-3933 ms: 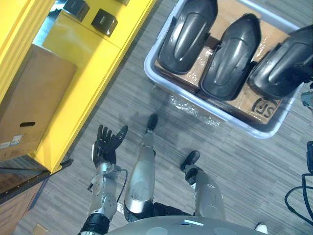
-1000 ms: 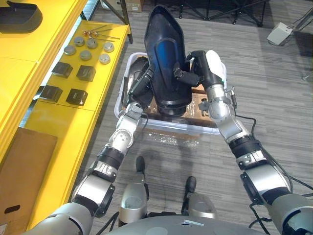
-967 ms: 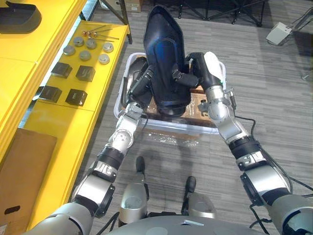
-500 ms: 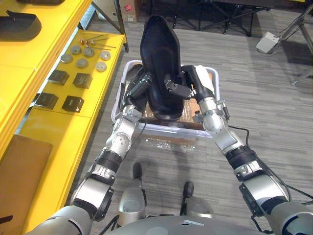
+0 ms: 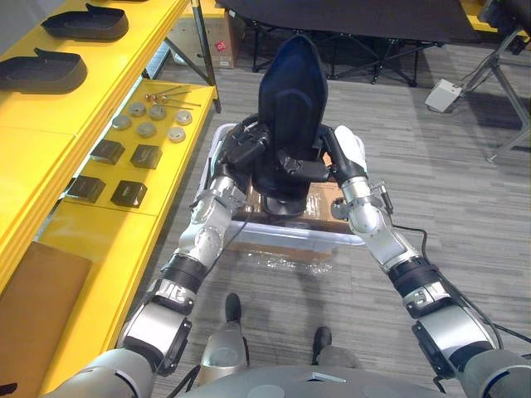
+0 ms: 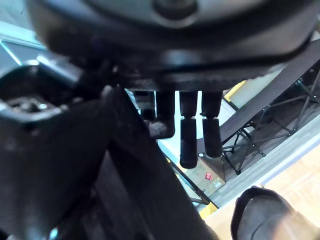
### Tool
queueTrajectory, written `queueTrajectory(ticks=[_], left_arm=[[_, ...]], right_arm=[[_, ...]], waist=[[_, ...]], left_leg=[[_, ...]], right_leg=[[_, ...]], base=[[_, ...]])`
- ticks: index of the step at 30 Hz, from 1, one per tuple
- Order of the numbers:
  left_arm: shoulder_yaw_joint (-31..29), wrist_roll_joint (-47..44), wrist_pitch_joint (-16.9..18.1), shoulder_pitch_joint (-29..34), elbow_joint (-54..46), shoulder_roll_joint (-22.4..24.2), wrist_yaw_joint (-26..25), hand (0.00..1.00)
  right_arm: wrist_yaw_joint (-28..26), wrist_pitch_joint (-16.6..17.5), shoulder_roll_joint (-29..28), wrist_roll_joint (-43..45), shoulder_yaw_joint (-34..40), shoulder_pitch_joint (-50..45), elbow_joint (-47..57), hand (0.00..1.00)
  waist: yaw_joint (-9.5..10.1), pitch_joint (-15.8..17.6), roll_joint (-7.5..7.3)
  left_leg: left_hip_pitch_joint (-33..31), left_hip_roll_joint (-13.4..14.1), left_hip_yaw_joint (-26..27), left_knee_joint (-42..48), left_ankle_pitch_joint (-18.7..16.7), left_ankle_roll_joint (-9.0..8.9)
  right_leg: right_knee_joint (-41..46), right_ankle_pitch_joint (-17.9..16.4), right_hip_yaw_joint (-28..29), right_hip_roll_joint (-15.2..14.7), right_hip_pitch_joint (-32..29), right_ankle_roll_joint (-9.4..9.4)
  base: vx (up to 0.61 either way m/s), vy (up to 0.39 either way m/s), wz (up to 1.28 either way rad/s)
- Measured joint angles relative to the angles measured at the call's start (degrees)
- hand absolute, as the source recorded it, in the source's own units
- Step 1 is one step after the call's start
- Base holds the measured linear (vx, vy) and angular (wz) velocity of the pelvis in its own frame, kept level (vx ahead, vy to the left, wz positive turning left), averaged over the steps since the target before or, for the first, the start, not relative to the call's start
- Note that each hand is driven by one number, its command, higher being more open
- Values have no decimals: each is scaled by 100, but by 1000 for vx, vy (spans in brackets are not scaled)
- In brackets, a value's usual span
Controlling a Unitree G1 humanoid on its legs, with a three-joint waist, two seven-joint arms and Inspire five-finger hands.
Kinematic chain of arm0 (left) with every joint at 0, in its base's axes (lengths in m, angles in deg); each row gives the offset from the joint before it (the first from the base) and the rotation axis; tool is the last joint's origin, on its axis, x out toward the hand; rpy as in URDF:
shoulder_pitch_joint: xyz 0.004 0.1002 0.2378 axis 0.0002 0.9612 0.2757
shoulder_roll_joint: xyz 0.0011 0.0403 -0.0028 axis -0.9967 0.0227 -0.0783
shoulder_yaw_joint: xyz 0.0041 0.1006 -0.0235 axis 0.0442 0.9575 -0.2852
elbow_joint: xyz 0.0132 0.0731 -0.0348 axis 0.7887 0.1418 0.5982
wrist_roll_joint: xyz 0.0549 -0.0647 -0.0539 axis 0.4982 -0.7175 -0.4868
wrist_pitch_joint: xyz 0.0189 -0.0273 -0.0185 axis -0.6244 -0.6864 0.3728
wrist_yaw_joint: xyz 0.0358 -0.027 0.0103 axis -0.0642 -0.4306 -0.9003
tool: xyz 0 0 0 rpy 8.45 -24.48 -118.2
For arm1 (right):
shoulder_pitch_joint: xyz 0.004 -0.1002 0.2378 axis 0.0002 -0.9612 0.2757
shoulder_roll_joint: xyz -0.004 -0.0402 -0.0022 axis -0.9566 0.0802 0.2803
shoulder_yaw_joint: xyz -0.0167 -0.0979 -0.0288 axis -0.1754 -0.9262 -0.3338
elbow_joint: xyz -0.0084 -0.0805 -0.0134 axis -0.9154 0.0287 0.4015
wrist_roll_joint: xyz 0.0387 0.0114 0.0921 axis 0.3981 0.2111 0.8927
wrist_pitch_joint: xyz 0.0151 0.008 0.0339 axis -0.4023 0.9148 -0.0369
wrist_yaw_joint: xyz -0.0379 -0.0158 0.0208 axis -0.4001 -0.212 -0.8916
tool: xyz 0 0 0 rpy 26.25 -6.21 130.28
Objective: Walk over and take three plastic housings, then place them on the shelf
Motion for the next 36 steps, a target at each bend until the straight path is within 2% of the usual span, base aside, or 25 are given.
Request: queueTrajectory(ticks=[10, 13, 22, 31, 35, 36], left_arm=[[8, 2014, 44, 97, -351, 72, -1047, 0], [-1, 2636, 114, 368, -400, 156, -1473, 0], [-21, 4628, 99, 732, -419, 275, -3128, 0], [-285, 5147, 99, 755, -419, 368, -4454, 0], [-447, 5382, 96, 936, -420, 465, -5157, 0], [-456, 5389, 95, 938, -419, 469, -5204, 0]], right_arm=[[-136, -250, -237, 285, -12, -3, 0, 100], [-128, -328, -301, 293, -10, -23, 0, 100], [-113, -413, -459, 501, 128, -93, 0, 100], [-104, -529, -480, 527, 194, -567, 0, 100], [-101, -530, -593, 686, 199, -761, 0, 100], [-101, -530, -603, 691, 205, -761, 1, 100]], waist=[[13, -23, 31], [19, -24, 32], [88, -25, 32], [116, -40, 6], [112, -224, -121], [112, -228, -125]], left_leg=[[76, 15, -5, -1, -54, -56], [76, 14, -6, -1, -62, -61], [76, 14, -5, -2, -55, -51], [76, 15, -3, -3, -71, -73], [75, 25, 24, -3, -91, -86], [75, 26, 27, -3, -92, -86]], right_leg=[[-12, -4, 3, 14, 70, -4], [-12, -9, 6, 14, 65, -11], [-11, -19, 6, 16, 65, -21], [-2, -21, 8, 15, 61, -22], [2, -26, 60, 16, 25, -29], [3, -26, 65, 17, 22, -29]], base=[[0, 0, 0], [0, 0, 0], [0, 0, 0], [0, 0, 0], [0, 0, -6], [0, 0, -8]])
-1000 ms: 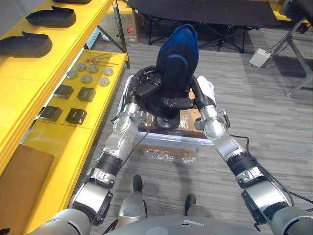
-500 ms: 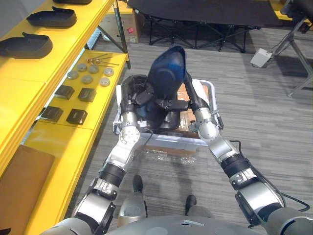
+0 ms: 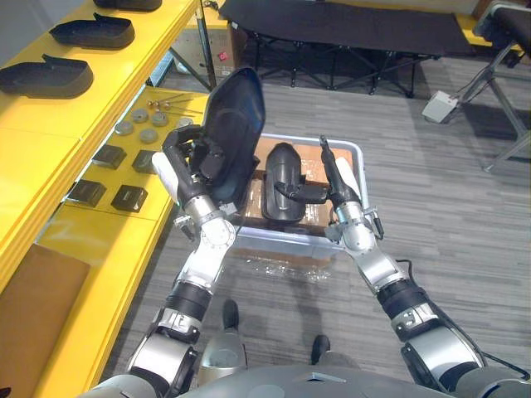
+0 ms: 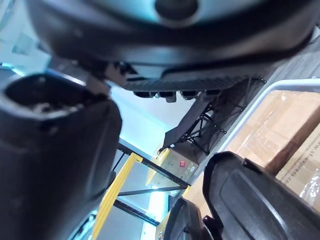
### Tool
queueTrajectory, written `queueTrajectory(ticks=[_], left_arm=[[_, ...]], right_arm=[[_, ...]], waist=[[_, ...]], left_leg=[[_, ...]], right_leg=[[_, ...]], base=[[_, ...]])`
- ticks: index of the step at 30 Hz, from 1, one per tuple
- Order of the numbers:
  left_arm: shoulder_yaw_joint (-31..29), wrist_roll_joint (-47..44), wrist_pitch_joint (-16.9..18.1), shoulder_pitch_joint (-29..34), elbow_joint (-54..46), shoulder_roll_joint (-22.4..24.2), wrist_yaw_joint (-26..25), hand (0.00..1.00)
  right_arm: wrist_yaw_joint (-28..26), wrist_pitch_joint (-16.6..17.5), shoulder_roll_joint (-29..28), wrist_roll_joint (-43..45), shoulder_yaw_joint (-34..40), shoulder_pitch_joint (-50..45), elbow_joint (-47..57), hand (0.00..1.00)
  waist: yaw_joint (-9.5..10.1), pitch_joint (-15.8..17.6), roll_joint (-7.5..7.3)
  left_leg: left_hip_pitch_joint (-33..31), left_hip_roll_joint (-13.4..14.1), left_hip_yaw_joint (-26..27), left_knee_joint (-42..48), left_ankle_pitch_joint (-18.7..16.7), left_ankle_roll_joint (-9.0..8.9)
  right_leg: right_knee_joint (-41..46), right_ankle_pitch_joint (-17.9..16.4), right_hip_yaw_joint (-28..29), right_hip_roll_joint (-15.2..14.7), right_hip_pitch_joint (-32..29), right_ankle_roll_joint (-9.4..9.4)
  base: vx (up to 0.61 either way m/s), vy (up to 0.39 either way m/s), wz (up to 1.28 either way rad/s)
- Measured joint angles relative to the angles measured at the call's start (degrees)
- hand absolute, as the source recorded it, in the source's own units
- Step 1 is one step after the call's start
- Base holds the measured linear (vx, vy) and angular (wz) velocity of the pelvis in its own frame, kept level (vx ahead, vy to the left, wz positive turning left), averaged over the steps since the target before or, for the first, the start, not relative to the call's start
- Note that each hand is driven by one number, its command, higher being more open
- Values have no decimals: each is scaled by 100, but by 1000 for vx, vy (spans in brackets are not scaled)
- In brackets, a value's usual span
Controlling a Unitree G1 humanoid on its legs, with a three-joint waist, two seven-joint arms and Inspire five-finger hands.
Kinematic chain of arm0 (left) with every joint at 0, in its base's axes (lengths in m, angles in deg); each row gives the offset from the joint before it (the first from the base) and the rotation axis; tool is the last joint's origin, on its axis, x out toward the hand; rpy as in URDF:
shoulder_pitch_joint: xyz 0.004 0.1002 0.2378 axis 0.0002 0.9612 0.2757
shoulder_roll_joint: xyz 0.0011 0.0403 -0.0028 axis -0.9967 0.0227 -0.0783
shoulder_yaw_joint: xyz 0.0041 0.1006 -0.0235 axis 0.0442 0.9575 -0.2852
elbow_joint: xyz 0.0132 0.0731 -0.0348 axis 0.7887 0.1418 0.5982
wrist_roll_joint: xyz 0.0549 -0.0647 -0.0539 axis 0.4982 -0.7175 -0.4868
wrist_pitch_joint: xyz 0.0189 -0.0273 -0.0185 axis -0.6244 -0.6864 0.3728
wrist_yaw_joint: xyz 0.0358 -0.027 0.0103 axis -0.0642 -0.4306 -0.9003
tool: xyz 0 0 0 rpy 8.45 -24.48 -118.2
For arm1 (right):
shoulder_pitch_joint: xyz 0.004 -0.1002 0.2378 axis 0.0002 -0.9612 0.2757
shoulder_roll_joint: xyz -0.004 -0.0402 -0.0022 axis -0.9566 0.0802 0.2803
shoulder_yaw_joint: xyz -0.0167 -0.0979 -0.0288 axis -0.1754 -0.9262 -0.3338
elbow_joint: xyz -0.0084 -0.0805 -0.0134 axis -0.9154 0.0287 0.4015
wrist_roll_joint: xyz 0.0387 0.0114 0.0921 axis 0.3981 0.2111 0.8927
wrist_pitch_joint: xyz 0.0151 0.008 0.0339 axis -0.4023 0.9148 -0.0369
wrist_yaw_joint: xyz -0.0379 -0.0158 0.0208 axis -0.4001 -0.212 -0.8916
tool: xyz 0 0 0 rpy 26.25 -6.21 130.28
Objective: Walk over and take three plastic housings, then place them on the shelf
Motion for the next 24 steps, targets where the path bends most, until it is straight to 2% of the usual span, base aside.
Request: queueTrajectory(ticks=[3, 8, 11, 13, 16, 19, 20, 21, 24], left_arm=[[-84, 211, -30, 0, -21, 21, -294, 0], [-379, 347, -111, 3, -78, 73, -525, 0], [-561, 61, 293, 95, -157, 92, -374, 0], [-646, -248, 757, 517, -561, 97, 59, 0], [-635, -767, 1251, 1296, -1290, 108, 875, 0], [-638, -1153, 1483, 1879, -1772, 109, 1517, 0], [-754, -1561, 1631, 2326, -2130, 110, 2094, 0], [-787, -1616, 1648, 2400, -2192, 110, 2179, 0], [-1205, -2511, 1791, 2924, -2611, 107, 3261, 0]], right_arm=[[84, 0, -62, 183, 41, -41, 45, 100], [117, 4, -153, 617, 159, -896, 1297, 100], [86, 16, -344, 893, 358, -1400, 1754, 100], [-39, 50, -485, 1063, 542, -1763, 1829, 100], [-157, 169, -527, 1389, 769, -2221, 1858, 100], [-217, 179, -529, 1389, 1037, -2501, 1859, 100], [-392, 188, -522, 1420, 1337, -2652, 1859, 100], [-426, 189, -519, 1447, 1392, -2670, 1859, 100], [-695, 320, -466, 1610, 1751, -2787, 1859, 100]], waist=[[8, -11, -14], [-11, -13, -18], [-68, -40, -63], [-143, -91, -143], [-152, -116, -151], [-171, -168, -99], [-178, -232, -29], [-178, -241, -15], [-154, -328, 114]], left_leg=[[0, 7, 45, 0, -2, 2], [0, 14, 86, 0, -18, 13], [0, 19, 113, 0, -35, 12], [0, 15, 146, 0, -53, -3], [0, 19, 225, 0, -81, -22], [3, 24, 236, 0, -78, -19], [16, 31, 237, 0, -76, -17], [21, 34, 237, 0, -76, -17], [98, 53, 239, -1, -109, -61]], right_leg=[[11, 0, 38, 1, -24, 0], [12, -12, 71, 0, -48, -15], [11, -34, 85, 0, -63, -45], [23, -40, 109, -3, -98, -43], [157, -116, 204, -21, -210, -46], [227, -159, 215, -24, -245, -32], [240, -178, 215, -20, -244, -34], [245, -181, 215, -18, -245, -34], [303, -254, 212, -8, -224, -66]], base=[[0, 0, -5], [-11, -10, -4], [-11, -20, -4], [3, -10, -6], [16, -11, -14], [4, -5, -2], [0, 0, 0], [0, 0, 0], [0, 0, 0]])
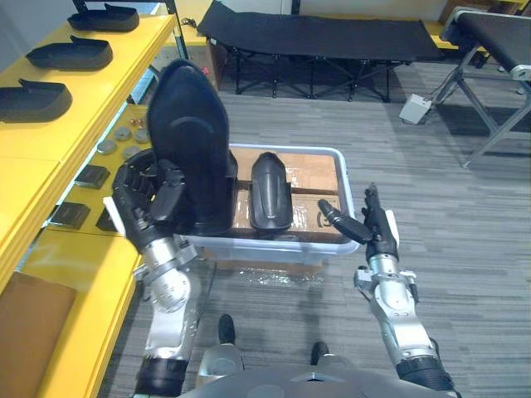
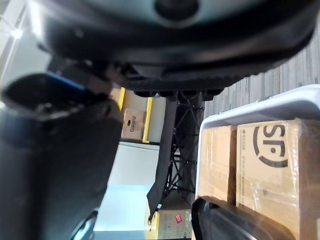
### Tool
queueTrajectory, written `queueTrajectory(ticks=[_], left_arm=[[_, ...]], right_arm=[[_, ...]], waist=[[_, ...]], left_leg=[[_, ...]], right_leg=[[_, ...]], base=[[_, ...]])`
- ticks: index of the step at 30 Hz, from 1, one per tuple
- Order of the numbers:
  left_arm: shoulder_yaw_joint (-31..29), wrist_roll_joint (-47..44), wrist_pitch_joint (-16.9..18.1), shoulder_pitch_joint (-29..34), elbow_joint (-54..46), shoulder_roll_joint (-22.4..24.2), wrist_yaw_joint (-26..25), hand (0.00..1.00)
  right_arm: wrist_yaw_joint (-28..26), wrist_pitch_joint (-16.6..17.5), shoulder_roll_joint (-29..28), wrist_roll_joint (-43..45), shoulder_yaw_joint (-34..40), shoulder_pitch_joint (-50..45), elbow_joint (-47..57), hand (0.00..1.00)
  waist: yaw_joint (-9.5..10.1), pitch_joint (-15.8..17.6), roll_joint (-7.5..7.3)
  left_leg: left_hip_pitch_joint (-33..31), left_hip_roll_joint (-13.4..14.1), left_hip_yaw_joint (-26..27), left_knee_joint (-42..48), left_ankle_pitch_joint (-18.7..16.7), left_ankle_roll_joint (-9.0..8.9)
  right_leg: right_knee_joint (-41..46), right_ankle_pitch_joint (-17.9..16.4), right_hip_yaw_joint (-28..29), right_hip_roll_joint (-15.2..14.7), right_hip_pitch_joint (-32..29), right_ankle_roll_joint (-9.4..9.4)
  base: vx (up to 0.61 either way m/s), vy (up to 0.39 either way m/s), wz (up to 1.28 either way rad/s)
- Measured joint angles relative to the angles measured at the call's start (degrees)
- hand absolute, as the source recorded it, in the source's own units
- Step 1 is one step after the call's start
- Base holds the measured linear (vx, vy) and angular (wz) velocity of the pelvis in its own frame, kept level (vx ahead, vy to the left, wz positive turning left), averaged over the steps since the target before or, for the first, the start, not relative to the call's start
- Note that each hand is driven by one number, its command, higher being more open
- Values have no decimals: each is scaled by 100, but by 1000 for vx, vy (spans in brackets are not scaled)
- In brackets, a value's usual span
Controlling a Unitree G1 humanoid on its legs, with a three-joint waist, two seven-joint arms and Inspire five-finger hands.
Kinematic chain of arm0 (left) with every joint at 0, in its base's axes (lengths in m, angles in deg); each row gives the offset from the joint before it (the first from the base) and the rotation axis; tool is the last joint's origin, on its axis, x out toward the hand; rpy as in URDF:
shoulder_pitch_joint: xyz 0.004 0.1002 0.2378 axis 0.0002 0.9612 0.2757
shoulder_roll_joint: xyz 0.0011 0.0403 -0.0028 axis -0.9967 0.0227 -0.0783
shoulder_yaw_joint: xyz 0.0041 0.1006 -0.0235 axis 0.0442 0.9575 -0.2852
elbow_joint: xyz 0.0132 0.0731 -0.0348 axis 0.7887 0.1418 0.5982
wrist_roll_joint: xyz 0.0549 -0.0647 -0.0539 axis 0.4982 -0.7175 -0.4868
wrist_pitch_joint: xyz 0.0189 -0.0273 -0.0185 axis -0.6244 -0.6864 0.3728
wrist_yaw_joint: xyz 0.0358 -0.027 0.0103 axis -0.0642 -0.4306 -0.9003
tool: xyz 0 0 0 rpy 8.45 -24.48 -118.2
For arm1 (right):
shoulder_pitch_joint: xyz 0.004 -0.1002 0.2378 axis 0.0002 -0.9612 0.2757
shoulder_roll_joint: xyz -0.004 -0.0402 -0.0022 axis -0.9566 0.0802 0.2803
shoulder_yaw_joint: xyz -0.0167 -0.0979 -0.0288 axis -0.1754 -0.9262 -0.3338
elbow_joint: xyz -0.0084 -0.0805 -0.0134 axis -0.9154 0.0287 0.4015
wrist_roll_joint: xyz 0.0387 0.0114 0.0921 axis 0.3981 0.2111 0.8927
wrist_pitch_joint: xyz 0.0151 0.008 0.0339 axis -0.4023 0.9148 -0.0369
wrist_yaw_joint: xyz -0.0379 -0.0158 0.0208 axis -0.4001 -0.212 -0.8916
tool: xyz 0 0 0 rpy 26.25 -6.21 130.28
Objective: Walk over and take three plastic housings, then place them on the shelf
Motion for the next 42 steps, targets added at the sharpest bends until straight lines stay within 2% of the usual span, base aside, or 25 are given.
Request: queueTrajectory(ticks=[3, 7, 11, 14, 16, 19, 20, 21, 23, 25, 27, 28, 31, 36, 37, 38, 39, 40, 42], left_arm=[[-297, -548, 92, 278, -187, -1, 753, 0], [-502, -771, 92, 563, -459, -17, 1413, 0], [-679, -793, 91, 731, -694, -13, 1535, 0], [-885, -752, 89, 883, -794, 4, 1334, 0], [-1010, -681, 68, 911, -814, 31, 1206, 0], [-1285, -663, 36, 964, -855, 196, 988, 0], [-1425, -662, 11, 1121, -881, 261, 917, 0], [-1460, -662, 5, 1158, -888, 270, 914, 0], [-1651, -669, -26, 1385, -909, 340, 923, 0], [-1889, -744, -39, 1610, -911, 452, 1050, 0], [-2015, -889, -38, 1799, -916, 473, 1215, 0], [-2089, -1030, -39, 1926, -917, 516, 1360, 0], [-2147, -1215, -39, 2167, -917, 684, 1674, 0], [-1872, -1458, -52, 2244, -919, 675, 2010, 0], [-1791, -1459, -58, 2239, -919, 671, 2014, 0], [-1787, -1459, -58, 2231, -919, 662, 2015, 0], [-1796, -1462, -58, 2233, -919, 660, 2011, 0], [-1840, -1511, -61, 2263, -916, 660, 1989, 0], [-1800, -1638, -81, 2319, -912, 725, 1930, 0]], right_arm=[[-375, 240, 147, 449, 77, -32, 1, 100], [-901, 250, 182, 847, 72, -38, 1, 100], [-1026, 247, 182, 862, 7, -67, -1, 100], [-1174, 228, 125, 1027, -238, -68, -18, 100], [-1260, 229, 2, 1027, -336, -55, -114, 100], [-1415, 230, -57, 1025, -763, 106, -490, 100], [-1503, 230, -41, 1010, -994, 216, -587, 100], [-1520, 230, -43, 1007, -1043, 242, -606, 100], [-1608, 230, -45, 1007, -1279, 428, -719, 100], [-1639, 231, -53, 1011, -1421, 757, -826, 100], [-1625, 232, -55, 1016, -1483, 995, -908, 100], [-1589, 234, -54, 1016, -1571, 1095, -908, 100], [-1551, 234, -75, 1126, -1813, 1182, -908, 100], [-1333, 206, -109, 1124, -2269, 1104, -911, 100], [-1336, 191, -111, 1097, -2289, 1086, -911, 100], [-1338, 191, -177, 1070, -2294, 1074, -911, 100], [-1338, 192, -194, 1068, -2295, 1060, -911, 100], [-1343, 186, -213, 1072, -2298, 1036, -917, 100], [-1347, 185, -205, 1071, -2297, 999, -917, 100]], waist=[[23, -96, 109], [70, -171, 160], [148, -196, 176], [228, -291, 193], [362, -334, 196], [697, -359, 178], [847, -416, 173], [879, -420, 170], [1071, -455, 134], [1327, -477, 94], [1486, -511, 50], [1578, -516, 33], [1736, -518, 6], [1712, -474, 77], [1683, -440, 21], [1663, -380, -152], [1674, -334, -200], [1760, -269, -181], [1739, -257, -232]], left_leg=[[-1, 2, -9, -1, -7, -8], [-30, -2, -58, -1, -8, -8], [-149, -18, -204, 0, 2, -3], [-258, -75, -460, 1, 39, -8], [-295, -125, -671, 3, 59, -9], [-348, -246, -1138, 10, 111, 17], [-417, -329, -1353, 15, 123, 12], [-418, -348, -1395, 16, 124, 12], [-419, -464, -1626, 16, 123, 12], [-446, -606, -1956, 13, 153, 35], [-508, -697, -2205, 6, 193, 38], [-533, -709, -2311, 5, 222, 40], [-570, -789, -2523, 3, 275, 48], [-668, -792, -2897, 0, 241, 26], [-714, -804, -2912, 0, 17, -51], [-760, -838, -2808, 87, -105, 7], [-846, -893, -2775, 407, -91, 114], [-894, -907, -2768, 780, -157, 60], [-799, -907, -2887, 494, -3, 51]], right_leg=[[2, -33, -11, 1, 0, -9], [-7, -50, -69, -2, 3, 9], [-66, -52, -242, 0, -1, 12], [-112, -46, -527, -9, 78, 3], [-113, -80, -752, -19, 174, 12], [-87, -178, -1245, -38, 400, 77], [-73, -236, -1470, -59, 474, 111], [-71, -246, -1512, -66, 494, 118], [-29, -333, -1752, -115, 631, 166], [90, -462, -2071, -165, 769, 203], [191, -566, -2281, -188, 816, 215], [241, -642, -2390, -194, 838, 159], [349, -771, -2532, -179, 893, 151], [517, -1013, -2533, 24, 892, 113], [494, -1039, -2540, 50, 888, 65], [475, -1059, -2549, -30, 874, 29], [481, -1060, -2565, -54, 877, 30], [499, -1070, -2483, 29, 896, 30], [557, -1072, -2375, 43, 877, 28]], base=[[-11, -3, 1], [-26, -6, 5], [-6, -7, 19], [36, -14, 35], [67, -38, 56], [51, -56, 81], [39, -48, 72], [50, -49, 75], [40, -26, 65], [18, -18, 78], [-21, -19, 71], [-35, -23, 64], [-65, -26, 46], [-104, -49, 43], [-119, -42, 59], [-78, -9, 39], [-4, 11, 8], [23, -21, 8], [12, -63, 24]])
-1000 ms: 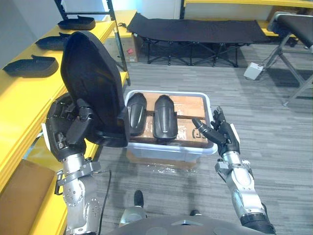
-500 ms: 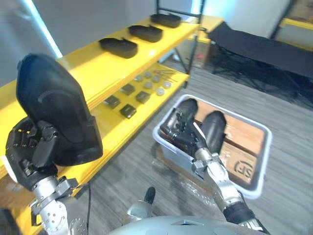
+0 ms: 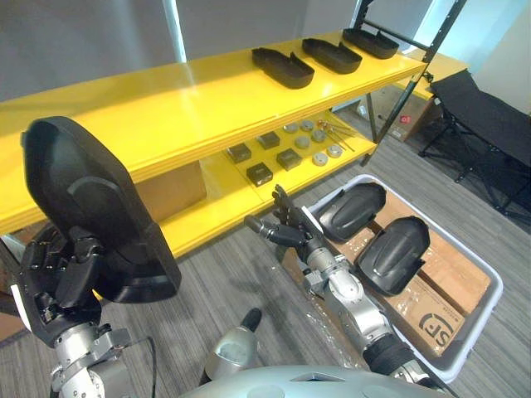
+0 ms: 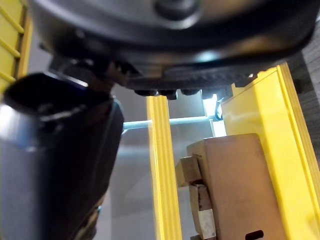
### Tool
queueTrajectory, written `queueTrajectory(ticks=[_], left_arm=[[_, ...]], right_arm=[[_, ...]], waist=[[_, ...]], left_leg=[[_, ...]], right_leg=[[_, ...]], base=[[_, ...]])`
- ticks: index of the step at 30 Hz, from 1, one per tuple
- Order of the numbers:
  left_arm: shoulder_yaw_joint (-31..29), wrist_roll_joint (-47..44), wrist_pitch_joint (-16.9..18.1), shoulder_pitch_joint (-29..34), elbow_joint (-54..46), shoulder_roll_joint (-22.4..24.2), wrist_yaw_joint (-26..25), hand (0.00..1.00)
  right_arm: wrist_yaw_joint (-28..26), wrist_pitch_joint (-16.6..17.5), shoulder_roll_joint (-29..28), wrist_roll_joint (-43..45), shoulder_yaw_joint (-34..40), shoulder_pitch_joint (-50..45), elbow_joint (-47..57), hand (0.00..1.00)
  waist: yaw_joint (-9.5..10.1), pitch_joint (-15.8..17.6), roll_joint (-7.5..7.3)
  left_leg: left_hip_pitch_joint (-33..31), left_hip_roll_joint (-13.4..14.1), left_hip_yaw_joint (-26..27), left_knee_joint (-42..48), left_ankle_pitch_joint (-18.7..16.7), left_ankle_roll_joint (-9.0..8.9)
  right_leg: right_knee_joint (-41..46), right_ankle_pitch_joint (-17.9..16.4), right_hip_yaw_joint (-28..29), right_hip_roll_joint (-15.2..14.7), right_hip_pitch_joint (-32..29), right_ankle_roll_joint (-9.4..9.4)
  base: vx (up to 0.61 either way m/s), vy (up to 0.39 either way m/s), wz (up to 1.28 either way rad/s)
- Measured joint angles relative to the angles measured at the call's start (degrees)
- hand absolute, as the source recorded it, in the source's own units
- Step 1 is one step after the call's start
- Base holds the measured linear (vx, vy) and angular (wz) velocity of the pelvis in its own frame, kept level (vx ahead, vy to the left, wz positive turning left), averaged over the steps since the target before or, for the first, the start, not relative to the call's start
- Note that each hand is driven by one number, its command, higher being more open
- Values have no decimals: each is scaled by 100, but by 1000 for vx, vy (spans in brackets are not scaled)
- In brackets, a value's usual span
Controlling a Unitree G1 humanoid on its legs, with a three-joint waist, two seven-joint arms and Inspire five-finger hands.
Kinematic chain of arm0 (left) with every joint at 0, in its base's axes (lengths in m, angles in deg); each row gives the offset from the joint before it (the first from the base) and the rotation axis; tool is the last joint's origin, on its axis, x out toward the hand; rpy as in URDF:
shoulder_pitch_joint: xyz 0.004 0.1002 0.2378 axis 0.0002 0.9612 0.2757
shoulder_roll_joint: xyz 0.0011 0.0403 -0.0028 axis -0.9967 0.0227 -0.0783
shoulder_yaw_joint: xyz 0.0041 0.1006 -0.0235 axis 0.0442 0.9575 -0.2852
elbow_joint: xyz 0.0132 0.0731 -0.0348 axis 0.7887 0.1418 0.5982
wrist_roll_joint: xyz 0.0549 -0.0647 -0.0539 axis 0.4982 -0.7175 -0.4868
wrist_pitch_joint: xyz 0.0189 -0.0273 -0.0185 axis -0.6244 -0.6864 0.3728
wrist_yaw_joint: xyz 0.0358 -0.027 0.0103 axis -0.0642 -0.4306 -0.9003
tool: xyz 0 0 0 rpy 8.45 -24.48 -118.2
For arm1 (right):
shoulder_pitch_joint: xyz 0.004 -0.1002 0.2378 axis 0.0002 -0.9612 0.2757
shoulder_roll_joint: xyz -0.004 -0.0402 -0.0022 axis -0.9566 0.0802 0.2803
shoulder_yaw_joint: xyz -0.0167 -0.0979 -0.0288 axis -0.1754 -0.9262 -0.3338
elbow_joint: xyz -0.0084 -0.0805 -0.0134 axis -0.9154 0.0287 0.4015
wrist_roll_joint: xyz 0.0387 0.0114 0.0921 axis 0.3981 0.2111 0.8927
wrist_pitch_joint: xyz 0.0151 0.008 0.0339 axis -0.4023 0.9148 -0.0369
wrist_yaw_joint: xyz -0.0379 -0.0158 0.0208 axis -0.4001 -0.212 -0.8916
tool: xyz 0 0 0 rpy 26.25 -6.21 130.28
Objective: Walk over and take three plastic housings, then place them on the shelf
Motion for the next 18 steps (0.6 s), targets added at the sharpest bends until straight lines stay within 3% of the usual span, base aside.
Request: queueTrajectory(ticks=[2, 4, 6, 8, 9, 11, 13, 18], left_arm=[[102, 1, -12, 55, 0, 4, 88, 0], [218, 2, -95, -2, 31, -20, 279, 0], [520, 2, -105, -184, 153, -109, 578, 0], [570, 3, -105, -148, 132, -114, 715, 0], [572, -18, -107, -88, 118, -120, 714, 0], [574, -33, -115, -28, 89, -119, 688, 0], [580, 8, -136, 48, 57, -122, 650, 0], [833, 509, -159, -57, -16, -220, 409, 0]], right_arm=[[7, 2, 90, -69, 26, 18, 1, 100], [69, 1, 234, -74, 94, 25, 15, 100], [241, 1, 419, -90, 341, -47, 28, 100], [287, 4, 487, -114, 612, -129, 74, 100], [299, 3, 471, -109, 706, -239, 75, 100], [254, 4, 485, -158, 706, -253, 84, 100], [157, 4, 417, -272, 700, -248, 104, 100], [-75, 118, 334, -274, 678, -265, 465, 100]], waist=[[-47, 29, 66], [-245, 103, 153], [-357, 189, 177], [-318, 305, 435], [-340, 325, 502], [-333, 328, 464], [-339, 327, 465], [-504, 332, 344]], left_leg=[[40, -36, -28, -223, 91, 17], [-63, -4, 400, -287, -132, 187], [-336, 85, 1376, 5, -450, 491], [-416, 218, 1654, 301, -319, 430], [-325, 190, 1657, 177, -51, 409], [-240, 160, 1750, -27, 0, 441], [-107, 196, 1882, -299, 394, 492], [-56, 69, 1850, -461, 513, 478]], right_leg=[[99, -20, -139, 9, 49, -9], [6, -15, -569, 82, 166, 2], [-145, -12, -1094, -12, 314, 18], [-122, -88, -1137, 115, 428, 97], [-61, -128, -1073, 129, 489, 127], [-49, -124, -1059, 59, 453, 113], [7, -137, -940, 29, 427, 140], [293, -283, -595, -125, 296, 205]], base=[[-37, -48, 58], [-81, -36, 114], [-145, 9, 125], [-86, 37, 57], [-23, -3, 21], [6, 0, 5], [3, -13, -16], [-11, -15, 6]])
